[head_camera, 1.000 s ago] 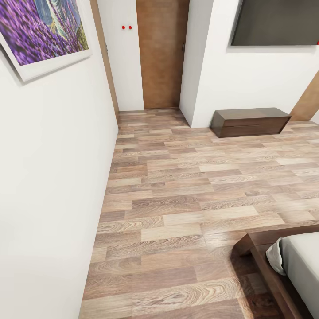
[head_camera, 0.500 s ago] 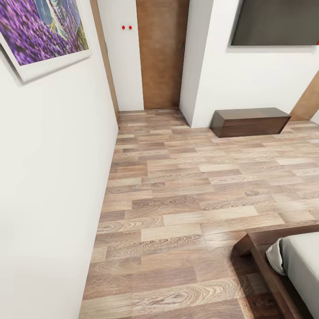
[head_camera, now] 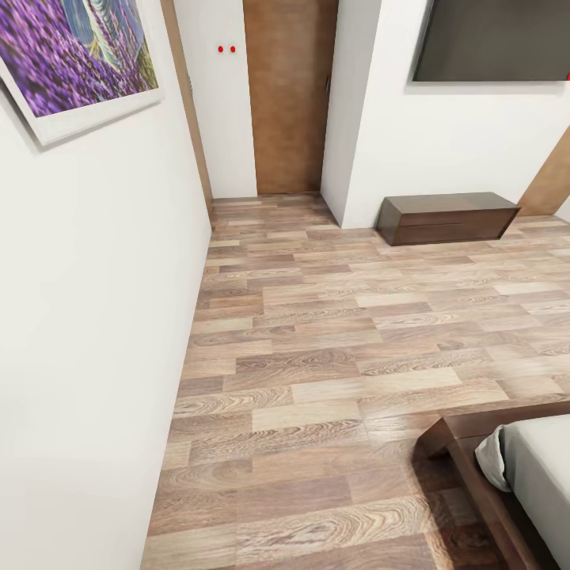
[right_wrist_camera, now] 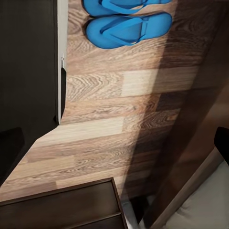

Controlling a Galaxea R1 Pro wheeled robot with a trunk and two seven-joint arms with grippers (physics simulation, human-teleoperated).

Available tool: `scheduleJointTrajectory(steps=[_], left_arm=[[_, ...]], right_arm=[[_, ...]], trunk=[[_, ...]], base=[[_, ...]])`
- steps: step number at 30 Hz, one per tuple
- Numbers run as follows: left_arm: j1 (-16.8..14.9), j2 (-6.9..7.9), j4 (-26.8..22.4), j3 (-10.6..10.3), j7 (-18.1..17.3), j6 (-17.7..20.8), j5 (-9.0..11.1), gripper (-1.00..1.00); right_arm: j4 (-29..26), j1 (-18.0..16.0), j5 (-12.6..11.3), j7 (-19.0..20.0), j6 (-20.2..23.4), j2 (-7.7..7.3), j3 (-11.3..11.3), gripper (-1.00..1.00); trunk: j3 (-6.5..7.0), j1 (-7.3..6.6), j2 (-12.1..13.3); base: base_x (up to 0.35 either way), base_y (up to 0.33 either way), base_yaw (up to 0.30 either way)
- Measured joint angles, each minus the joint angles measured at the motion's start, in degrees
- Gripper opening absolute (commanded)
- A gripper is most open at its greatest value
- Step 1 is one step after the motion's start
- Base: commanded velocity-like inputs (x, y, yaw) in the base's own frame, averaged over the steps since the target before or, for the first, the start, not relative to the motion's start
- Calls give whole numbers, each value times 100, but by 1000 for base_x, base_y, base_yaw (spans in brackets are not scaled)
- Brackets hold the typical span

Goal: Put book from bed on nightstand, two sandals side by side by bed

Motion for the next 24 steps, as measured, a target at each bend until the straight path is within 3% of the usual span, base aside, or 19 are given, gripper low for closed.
scheduleJointTrajectory(steps=[24], left_arm=[[5,0,-4,7,0,0,16,100]], right_arm=[[3,0,1,9,10,-8,0,100]], trunk=[[0,0,0]], base=[[0,0,0]])
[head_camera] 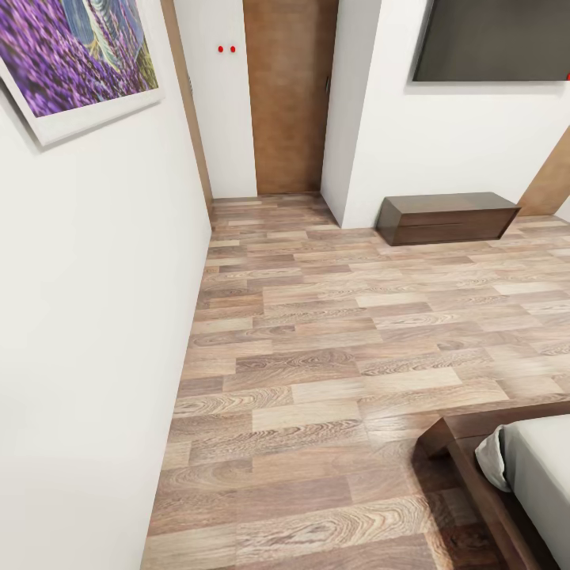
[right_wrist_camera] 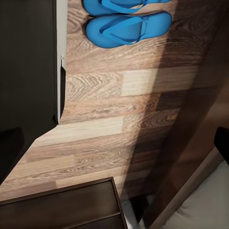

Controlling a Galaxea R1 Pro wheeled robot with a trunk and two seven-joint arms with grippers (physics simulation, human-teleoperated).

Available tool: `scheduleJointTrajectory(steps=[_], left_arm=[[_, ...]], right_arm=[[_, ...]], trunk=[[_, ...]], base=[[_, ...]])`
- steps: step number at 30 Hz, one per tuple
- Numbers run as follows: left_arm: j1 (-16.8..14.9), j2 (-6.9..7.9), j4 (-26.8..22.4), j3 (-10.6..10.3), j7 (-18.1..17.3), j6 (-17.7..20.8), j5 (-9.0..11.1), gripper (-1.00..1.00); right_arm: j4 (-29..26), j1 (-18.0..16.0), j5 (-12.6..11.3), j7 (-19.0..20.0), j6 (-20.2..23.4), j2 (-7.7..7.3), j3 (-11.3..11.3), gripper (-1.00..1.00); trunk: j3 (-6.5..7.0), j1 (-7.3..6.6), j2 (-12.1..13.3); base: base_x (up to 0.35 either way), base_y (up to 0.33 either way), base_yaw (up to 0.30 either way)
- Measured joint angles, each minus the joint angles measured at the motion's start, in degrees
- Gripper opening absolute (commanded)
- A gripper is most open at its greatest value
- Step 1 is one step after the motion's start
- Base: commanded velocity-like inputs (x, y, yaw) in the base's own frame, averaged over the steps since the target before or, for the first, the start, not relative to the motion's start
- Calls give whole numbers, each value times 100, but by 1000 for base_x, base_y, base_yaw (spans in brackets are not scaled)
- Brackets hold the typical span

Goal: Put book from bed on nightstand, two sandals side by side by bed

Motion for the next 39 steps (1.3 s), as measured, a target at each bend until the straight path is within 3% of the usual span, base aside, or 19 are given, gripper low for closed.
scheduleJointTrajectory(steps=[39], left_arm=[[0,17,-2,-11,-34,-10,-7,100]], right_arm=[[0,0,-21,17,9,19,0,100]], trunk=[[0,-1,0]], base=[[7,0,0]])
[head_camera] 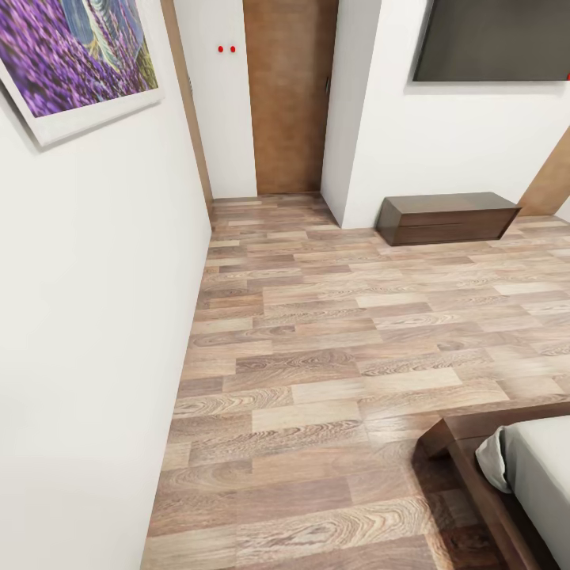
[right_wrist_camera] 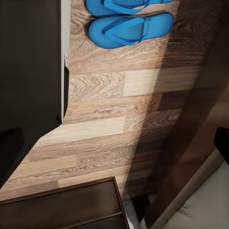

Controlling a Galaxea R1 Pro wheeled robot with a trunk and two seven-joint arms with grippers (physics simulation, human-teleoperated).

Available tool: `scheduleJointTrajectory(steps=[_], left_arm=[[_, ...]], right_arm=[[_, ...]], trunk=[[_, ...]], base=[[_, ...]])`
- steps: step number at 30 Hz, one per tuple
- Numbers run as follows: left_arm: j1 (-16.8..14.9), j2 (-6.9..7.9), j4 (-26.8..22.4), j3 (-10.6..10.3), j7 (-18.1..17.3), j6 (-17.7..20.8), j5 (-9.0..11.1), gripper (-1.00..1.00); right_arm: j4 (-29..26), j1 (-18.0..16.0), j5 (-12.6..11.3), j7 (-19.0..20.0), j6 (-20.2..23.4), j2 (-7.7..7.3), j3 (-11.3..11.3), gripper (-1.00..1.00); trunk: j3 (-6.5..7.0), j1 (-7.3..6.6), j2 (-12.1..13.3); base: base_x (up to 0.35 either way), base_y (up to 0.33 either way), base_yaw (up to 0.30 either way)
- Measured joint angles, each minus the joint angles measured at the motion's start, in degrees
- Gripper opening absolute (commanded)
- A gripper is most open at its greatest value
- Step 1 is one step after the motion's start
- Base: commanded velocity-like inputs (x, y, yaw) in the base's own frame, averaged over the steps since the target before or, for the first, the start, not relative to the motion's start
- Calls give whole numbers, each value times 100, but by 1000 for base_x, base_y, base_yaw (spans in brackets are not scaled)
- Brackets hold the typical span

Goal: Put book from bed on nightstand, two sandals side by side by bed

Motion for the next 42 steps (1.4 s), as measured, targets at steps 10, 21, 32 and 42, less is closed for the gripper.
scheduleJointTrajectory(steps=[10,21,32,42], left_arm=[[0,13,1,-2,-154,1,1,100],[-1,17,2,-4,-212,0,2,100],[-1,17,2,-4,-226,0,2,100],[-1,20,3,-4,-227,-6,2,100]], right_arm=[[0,0,-2,0,0,-1,0,100],[0,0,-2,0,0,-1,0,100],[0,0,-3,0,0,-2,0,100],[0,0,-3,0,0,-2,0,100]], trunk=[[0,-1,0],[0,-1,0],[0,-1,0],[0,-1,0]], base=[[115,0,0],[160,0,0],[194,0,0],[197,0,0]])
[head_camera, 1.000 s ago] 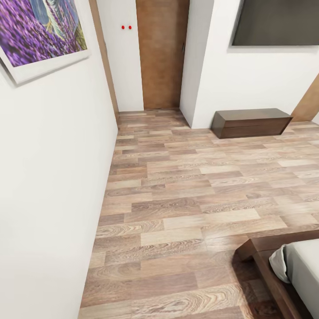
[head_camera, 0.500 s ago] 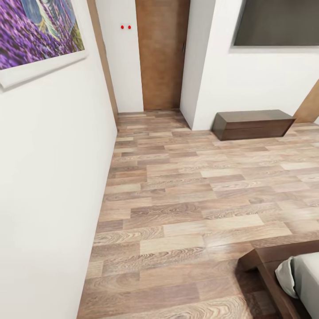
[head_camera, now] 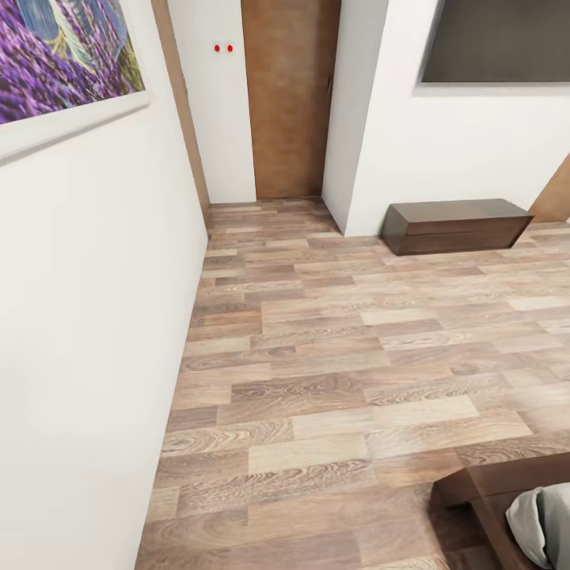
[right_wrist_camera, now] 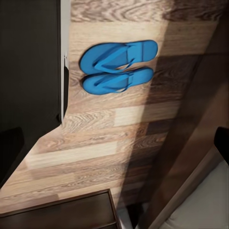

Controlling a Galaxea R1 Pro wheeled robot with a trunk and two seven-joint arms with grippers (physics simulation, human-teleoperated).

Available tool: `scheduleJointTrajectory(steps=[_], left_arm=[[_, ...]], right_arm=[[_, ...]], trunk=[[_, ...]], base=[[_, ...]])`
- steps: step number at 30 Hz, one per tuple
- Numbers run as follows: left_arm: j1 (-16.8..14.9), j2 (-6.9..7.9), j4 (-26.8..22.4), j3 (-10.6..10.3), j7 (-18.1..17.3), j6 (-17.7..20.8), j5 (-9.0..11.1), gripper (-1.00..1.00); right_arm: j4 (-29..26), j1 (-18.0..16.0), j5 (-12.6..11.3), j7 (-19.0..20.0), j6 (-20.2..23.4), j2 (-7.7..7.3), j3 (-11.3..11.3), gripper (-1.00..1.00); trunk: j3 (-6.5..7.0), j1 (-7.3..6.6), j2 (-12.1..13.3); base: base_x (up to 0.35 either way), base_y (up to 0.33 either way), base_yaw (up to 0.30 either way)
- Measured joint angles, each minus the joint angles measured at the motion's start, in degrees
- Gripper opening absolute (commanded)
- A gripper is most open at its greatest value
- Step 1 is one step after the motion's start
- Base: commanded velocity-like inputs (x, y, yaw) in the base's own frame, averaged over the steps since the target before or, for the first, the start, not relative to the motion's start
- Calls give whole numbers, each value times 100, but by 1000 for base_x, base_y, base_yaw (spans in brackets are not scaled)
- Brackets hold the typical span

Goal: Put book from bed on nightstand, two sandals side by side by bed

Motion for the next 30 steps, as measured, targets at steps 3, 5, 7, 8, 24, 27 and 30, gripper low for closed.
scheduleJointTrajectory(steps=[3,5,7,8,24,27,30], left_arm=[[0,2,1,0,0,-2,0,100],[0,3,1,0,0,-6,0,100],[0,4,3,0,0,-8,0,100],[0,4,4,0,0,-9,0,100],[0,1,1,0,0,-27,0,100],[0,0,0,0,-1,-31,0,100],[0,2,1,0,0,-37,0,100]], right_arm=[[0,0,0,0,0,0,0,100],[0,0,0,0,0,0,0,100],[0,0,0,0,0,0,0,100],[0,0,0,0,0,0,0,100],[0,0,0,0,0,0,0,100],[0,0,0,0,0,0,0,100],[0,0,0,0,0,0,0,100]], trunk=[[0,0,0],[0,0,0],[0,0,0],[0,0,0],[0,2,0],[0,2,0],[0,2,0]], base=[[195,0,0],[194,0,0],[194,0,0],[193,0,0],[112,0,0],[24,0,0],[14,0,0]])
